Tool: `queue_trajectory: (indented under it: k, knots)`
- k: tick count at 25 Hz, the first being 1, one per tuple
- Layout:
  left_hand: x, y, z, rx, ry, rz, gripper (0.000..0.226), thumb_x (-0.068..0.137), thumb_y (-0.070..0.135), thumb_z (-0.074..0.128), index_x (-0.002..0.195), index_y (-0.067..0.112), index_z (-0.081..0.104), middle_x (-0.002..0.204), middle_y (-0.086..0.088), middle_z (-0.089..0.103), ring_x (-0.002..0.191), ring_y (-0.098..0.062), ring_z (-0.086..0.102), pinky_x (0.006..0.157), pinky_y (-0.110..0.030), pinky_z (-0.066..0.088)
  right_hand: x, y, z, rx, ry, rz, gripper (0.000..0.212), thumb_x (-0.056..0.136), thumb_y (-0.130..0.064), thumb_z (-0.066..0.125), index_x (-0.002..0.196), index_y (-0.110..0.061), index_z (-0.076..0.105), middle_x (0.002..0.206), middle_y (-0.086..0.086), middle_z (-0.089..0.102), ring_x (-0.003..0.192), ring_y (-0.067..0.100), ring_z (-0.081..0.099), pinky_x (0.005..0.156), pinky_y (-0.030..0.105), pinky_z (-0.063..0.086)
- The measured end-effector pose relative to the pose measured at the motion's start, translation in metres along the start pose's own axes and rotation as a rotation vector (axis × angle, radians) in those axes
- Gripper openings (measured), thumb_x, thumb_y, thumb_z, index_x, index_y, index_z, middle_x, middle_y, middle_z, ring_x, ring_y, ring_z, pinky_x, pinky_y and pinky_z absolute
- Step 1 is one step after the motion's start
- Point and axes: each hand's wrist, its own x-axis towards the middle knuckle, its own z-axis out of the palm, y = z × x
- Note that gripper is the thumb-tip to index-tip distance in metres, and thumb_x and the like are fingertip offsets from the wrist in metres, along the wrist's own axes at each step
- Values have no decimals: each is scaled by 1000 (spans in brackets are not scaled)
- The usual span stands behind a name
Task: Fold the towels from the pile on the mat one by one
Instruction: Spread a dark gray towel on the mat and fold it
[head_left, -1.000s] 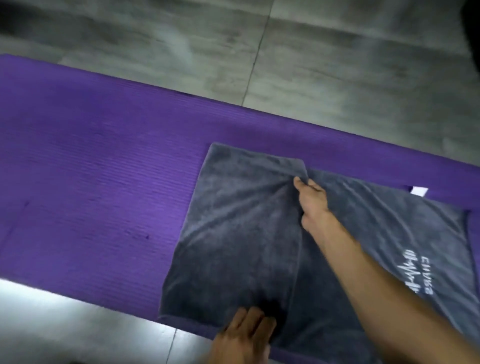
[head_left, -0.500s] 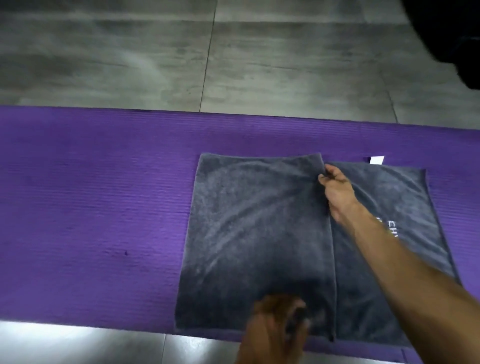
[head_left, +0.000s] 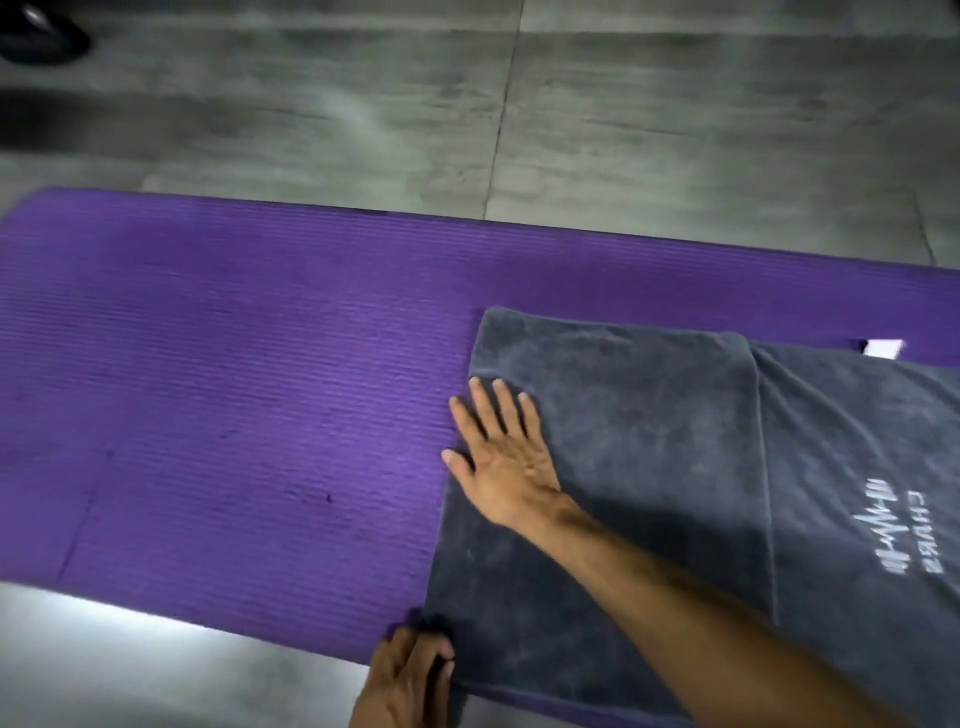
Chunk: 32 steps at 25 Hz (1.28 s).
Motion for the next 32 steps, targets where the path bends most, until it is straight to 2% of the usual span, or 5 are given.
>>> queue_trajectory:
  k: [4, 10, 14, 21, 32]
  knots:
    - [34, -26, -28, 376, -97, 243, 17, 102, 50, 23, 96, 55, 38, 121, 26, 32, 63, 36, 36, 69, 13, 27, 87, 14, -19, 3, -140, 185, 73, 98, -62, 19, 157, -22, 0, 165, 1, -8, 150, 27, -13, 118, 51, -14]
    - [48, -4, -2, -45, -76, -418, 56, 56, 60, 43, 106, 38, 50, 99, 26, 61, 67, -7, 68, 47, -17, 51, 90, 20, -35, 20, 53, 58, 75, 92, -63, 40, 151, -18, 29, 162, 12, 17, 150, 33, 11, 121, 51, 8]
    - [80, -4, -16, -222, -215, -743, 68, 44, 64, 38, 99, 26, 48, 74, 11, 67, 55, -9, 66, 42, -23, 50, 75, -1, -38, -140, 121, 188, 58, 83, -58, 59, 108, -6, 61, 107, 20, 67, 99, 37, 62, 84, 47, 46]
    - [67, -2, -16, -487, -102, -659, 17, 70, 28, 65, 80, 24, 51, 68, 7, 57, 58, 1, 57, 56, -12, 43, 86, -7, -64, 183, -15, 436, 36, 94, -35, 51, 106, -5, 66, 110, 17, 69, 105, 33, 65, 81, 35, 51]
    - [46, -109, -102, -698, 2, -768, 43, 76, -24, 61, 89, 16, 53, 71, 15, 68, 61, 6, 57, 63, -7, 44, 133, -84, -78, 729, 115, 280, 18, 94, -26, 55, 86, -11, 60, 93, 12, 70, 91, 31, 64, 78, 37, 49]
